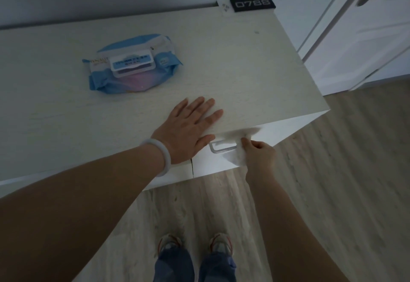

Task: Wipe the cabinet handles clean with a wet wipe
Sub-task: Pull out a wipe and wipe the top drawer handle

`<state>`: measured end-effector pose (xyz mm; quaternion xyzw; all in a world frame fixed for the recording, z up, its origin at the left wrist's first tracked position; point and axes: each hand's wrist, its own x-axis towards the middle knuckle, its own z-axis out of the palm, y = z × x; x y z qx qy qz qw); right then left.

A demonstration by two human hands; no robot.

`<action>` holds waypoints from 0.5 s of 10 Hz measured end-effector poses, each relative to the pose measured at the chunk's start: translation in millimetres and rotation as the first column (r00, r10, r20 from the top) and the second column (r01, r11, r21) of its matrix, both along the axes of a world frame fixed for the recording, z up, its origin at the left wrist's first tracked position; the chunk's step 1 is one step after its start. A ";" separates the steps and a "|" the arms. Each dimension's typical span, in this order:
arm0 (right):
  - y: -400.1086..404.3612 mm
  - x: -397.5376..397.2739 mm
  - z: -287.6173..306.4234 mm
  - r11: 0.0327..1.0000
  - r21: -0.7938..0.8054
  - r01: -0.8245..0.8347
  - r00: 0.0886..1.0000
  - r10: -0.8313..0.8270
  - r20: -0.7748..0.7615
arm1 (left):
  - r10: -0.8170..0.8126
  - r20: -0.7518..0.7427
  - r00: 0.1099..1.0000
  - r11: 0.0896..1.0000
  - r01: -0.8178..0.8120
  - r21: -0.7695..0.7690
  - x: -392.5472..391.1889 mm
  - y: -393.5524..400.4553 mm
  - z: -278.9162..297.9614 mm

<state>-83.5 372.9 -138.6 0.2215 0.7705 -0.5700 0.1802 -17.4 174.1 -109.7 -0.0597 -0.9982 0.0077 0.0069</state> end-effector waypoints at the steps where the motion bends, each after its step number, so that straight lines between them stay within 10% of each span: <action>1: 7.8 -8.4 0.8 0.999 -0.043 -0.009 0.999 0.011 0.034 | 0.000 -0.001 1.000 1.000 0.000 0.002 0.2 -0.4 0.6; 5: 8.9 -3.3 6.9 0.988 -0.138 0.062 0.986 -0.040 0.162 | -0.001 0.004 1.000 1.000 0.001 -0.011 1.0 -0.3 -0.1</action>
